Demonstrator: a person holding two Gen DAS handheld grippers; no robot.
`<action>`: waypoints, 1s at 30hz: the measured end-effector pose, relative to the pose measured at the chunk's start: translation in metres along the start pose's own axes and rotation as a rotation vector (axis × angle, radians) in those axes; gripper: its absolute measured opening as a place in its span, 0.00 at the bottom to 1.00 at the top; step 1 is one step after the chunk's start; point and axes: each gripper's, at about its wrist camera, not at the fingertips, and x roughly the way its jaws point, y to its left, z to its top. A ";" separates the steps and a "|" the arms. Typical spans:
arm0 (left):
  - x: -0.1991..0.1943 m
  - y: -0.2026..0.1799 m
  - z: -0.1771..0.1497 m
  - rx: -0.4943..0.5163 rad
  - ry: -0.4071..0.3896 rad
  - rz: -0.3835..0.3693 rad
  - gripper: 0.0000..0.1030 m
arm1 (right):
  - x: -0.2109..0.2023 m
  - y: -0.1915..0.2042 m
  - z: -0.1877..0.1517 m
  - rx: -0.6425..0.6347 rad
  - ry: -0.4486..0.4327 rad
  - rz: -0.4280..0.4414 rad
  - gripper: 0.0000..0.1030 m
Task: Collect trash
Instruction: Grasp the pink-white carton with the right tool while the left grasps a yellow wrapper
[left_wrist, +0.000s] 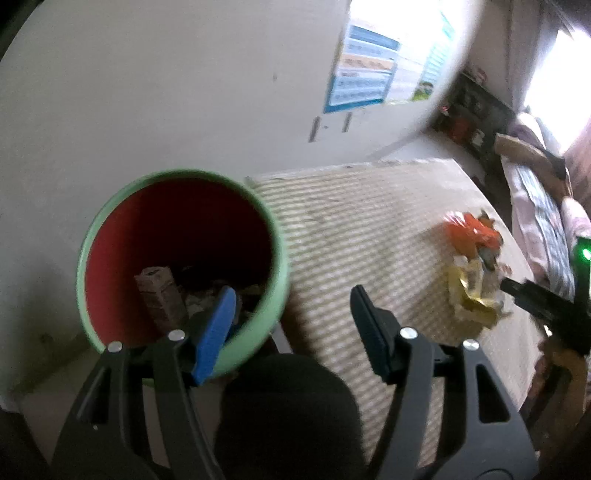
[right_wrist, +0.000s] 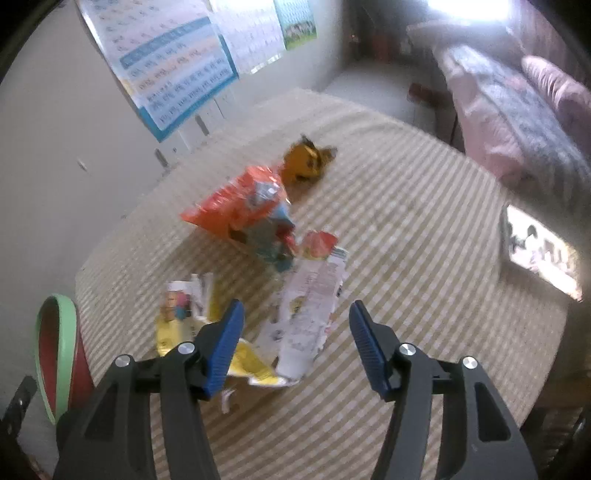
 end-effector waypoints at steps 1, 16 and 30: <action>-0.001 -0.010 -0.001 0.029 -0.003 -0.002 0.60 | 0.007 -0.003 0.001 0.008 0.022 0.011 0.56; 0.046 -0.133 0.001 0.138 0.117 -0.183 0.62 | -0.020 -0.030 -0.034 -0.035 0.037 0.121 0.31; 0.121 -0.211 -0.011 0.240 0.258 -0.160 0.61 | -0.049 -0.057 -0.081 -0.028 0.006 0.110 0.32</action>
